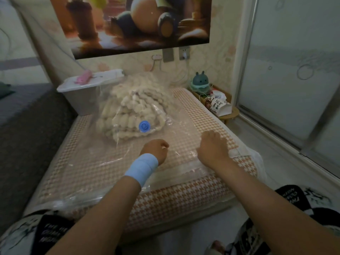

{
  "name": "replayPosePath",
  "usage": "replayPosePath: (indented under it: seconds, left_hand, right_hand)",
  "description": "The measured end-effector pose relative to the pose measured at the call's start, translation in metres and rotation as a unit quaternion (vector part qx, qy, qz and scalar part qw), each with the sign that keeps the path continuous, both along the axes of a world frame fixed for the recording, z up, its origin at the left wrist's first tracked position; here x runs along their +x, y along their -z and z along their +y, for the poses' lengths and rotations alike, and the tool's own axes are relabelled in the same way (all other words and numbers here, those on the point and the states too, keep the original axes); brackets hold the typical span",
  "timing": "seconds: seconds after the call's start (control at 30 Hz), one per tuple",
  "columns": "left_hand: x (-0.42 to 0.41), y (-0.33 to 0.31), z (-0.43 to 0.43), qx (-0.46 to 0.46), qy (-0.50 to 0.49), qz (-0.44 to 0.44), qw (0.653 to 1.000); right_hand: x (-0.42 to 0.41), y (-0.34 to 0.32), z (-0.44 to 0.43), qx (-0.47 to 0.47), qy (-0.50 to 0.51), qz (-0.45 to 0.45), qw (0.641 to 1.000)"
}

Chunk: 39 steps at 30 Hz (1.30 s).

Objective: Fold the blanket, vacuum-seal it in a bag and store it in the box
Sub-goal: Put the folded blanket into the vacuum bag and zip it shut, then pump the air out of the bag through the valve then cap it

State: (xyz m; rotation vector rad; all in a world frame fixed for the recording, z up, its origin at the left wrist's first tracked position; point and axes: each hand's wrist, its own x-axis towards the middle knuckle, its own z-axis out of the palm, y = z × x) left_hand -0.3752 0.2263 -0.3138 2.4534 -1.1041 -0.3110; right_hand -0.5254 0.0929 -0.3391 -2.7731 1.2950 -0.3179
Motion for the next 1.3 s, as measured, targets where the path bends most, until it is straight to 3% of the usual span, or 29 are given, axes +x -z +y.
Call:
replayPosePath:
  seconds: [0.07, 0.17, 0.27, 0.37, 0.43, 0.53, 0.67, 0.83, 0.9, 1.0, 1.07, 1.2, 1.3]
  left_hand:
    - [0.027, 0.013, 0.001, 0.105, 0.002, -0.117, 0.988]
    - [0.043, 0.036, 0.001, 0.226, 0.012, -0.122, 0.966]
    - [0.054, 0.054, -0.002, 0.253, 0.036, -0.07, 0.964]
    - [0.07, 0.041, -0.013, 0.289, 0.064, -0.123, 0.947]
    - [0.077, 0.018, -0.032, 0.264, 0.068, -0.186, 0.944]
    - [0.092, -0.013, -0.073, 0.12, 0.072, -0.268, 0.953]
    - [0.118, -0.025, -0.14, 0.039, 0.12, -0.347, 0.929]
    - [0.155, -0.032, -0.199, 0.09, 0.098, -0.435, 0.89]
    - [0.171, -0.031, -0.209, 0.123, 0.081, -0.441, 0.885]
    - [0.19, -0.032, -0.21, 0.18, 0.072, -0.429, 0.882]
    - [0.204, -0.039, -0.201, 0.215, 0.058, -0.41, 0.885]
    - [0.235, -0.052, -0.172, 0.258, 0.017, -0.359, 0.897]
    - [0.25, -0.07, -0.153, 0.211, 0.053, -0.315, 0.924]
  right_hand:
    - [0.018, -0.003, 0.0, 0.03, -0.115, -0.067, 0.991]
    - [0.043, 0.001, -0.005, 0.069, -0.195, -0.038, 0.978]
    - [0.058, 0.018, -0.022, 0.161, -0.183, 0.062, 0.968]
    - [0.067, 0.025, -0.046, 0.229, -0.156, 0.084, 0.957]
    - [0.077, 0.014, -0.06, 0.24, -0.139, 0.006, 0.961]
    - [0.094, -0.005, -0.093, 0.215, -0.1, -0.106, 0.966]
    - [0.115, -0.007, -0.161, 0.19, -0.064, -0.032, 0.979]
    - [0.149, 0.008, -0.218, 0.218, -0.038, -0.017, 0.975]
    - [0.168, 0.004, -0.224, 0.281, -0.024, -0.099, 0.954]
    - [0.199, -0.016, -0.213, 0.361, -0.012, -0.258, 0.896]
    - [0.229, -0.031, -0.199, 0.399, -0.039, -0.279, 0.873]
    - [0.281, -0.047, -0.164, 0.353, -0.126, -0.24, 0.895]
    - [0.307, -0.06, -0.147, 0.279, -0.117, -0.178, 0.936]
